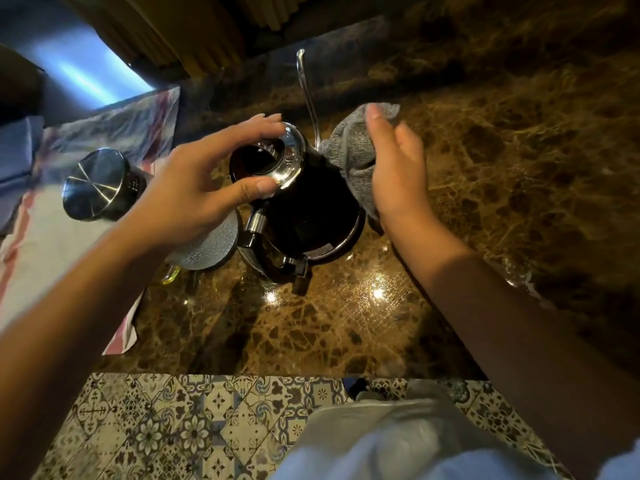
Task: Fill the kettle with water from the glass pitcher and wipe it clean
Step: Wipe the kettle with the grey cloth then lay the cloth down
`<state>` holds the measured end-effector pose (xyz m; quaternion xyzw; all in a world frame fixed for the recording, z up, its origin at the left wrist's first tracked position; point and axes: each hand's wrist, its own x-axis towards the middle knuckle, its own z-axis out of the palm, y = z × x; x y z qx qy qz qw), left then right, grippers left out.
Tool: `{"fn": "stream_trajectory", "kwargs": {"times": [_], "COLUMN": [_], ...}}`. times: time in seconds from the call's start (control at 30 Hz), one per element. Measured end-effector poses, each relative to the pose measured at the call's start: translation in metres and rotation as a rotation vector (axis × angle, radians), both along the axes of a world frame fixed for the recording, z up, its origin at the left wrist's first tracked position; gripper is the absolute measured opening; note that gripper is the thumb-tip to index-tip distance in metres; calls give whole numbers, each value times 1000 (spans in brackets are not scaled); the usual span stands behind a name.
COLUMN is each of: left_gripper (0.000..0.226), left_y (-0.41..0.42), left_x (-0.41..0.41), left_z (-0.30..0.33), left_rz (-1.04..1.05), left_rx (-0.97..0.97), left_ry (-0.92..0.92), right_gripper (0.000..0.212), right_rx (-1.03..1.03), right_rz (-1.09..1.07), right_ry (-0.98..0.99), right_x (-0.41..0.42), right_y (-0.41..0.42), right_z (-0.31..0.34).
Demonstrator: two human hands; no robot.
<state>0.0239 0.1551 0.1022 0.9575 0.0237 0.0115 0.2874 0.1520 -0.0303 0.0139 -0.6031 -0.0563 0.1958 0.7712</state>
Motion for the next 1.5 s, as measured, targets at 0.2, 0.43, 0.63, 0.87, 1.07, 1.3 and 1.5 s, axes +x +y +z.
{"fn": "stream_trajectory", "kwargs": {"times": [0.2, 0.43, 0.63, 0.87, 1.07, 1.3, 1.5], "left_gripper": [61, 60, 61, 63, 65, 71, 73], "left_y": [4, 5, 6, 6, 5, 6, 10], "left_x": [3, 4, 4, 3, 2, 3, 3], "left_z": [0, 1, 1, 1, 1, 2, 2], "left_rz": [-24, -10, -19, -3, -1, 11, -8], "left_rx": [-16, -15, -7, 3, -19, 30, 118], "left_ry": [-7, -9, -1, 0, 11, 37, 65], "right_gripper": [24, 20, 14, 9, 20, 54, 49], "right_rx": [-119, -225, -442, -549, -300, -312, -358], "right_rz": [-56, -54, 13, 226, -56, 249, 377], "right_ry": [-644, -936, -1097, -756, -431, -216, -137], "right_x": [-47, -76, -74, -55, -6, -13, -2], "right_y": [28, 18, -1, -40, -4, 42, 12], "right_z": [-5, -45, -66, -55, 9, 2, -43]}}
